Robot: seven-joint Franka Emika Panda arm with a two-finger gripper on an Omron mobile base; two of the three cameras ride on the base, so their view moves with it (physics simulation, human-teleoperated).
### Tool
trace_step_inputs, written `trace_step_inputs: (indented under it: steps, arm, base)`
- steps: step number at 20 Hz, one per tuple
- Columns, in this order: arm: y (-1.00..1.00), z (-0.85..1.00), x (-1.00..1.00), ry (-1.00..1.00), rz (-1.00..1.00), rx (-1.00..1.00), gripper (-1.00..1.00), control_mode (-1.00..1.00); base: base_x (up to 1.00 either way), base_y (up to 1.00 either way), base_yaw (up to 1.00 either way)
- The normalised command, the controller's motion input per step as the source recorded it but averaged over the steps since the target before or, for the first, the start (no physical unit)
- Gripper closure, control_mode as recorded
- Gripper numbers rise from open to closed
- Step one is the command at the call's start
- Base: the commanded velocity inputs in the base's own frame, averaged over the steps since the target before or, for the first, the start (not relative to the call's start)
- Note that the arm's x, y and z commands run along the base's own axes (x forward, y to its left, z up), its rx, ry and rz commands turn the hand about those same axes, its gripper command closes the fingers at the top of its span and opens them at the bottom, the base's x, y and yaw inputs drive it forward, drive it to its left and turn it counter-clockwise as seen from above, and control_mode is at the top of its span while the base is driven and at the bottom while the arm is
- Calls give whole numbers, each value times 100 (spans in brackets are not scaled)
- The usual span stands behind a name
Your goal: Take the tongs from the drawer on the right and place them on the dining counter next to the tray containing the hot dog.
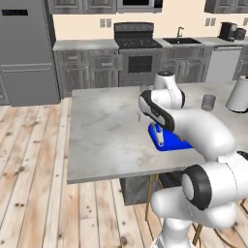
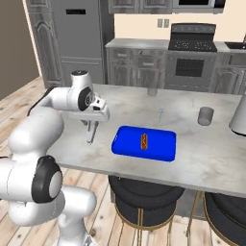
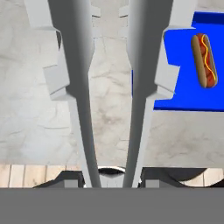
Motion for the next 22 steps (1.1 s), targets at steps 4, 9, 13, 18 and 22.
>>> trace_step_inputs:
  steps: [4, 9, 13, 18, 22]
  arm:
    - [0, -52, 49, 0, -6, -10, 100, -100]
    - [0, -40, 41, 0, -6, -4, 100, -100]
    - [0, -20, 31, 0, -5, 0, 100, -100]
    - [0, -26, 35, 0, -1, 0, 100, -100]
    - [0, -31, 36, 0, 0, 0, 100, -100]
  base:
    - [0, 0, 0]
    - [0, 0, 0]
    - [0, 0, 0]
    - [0, 0, 0]
    - [0, 0, 0]
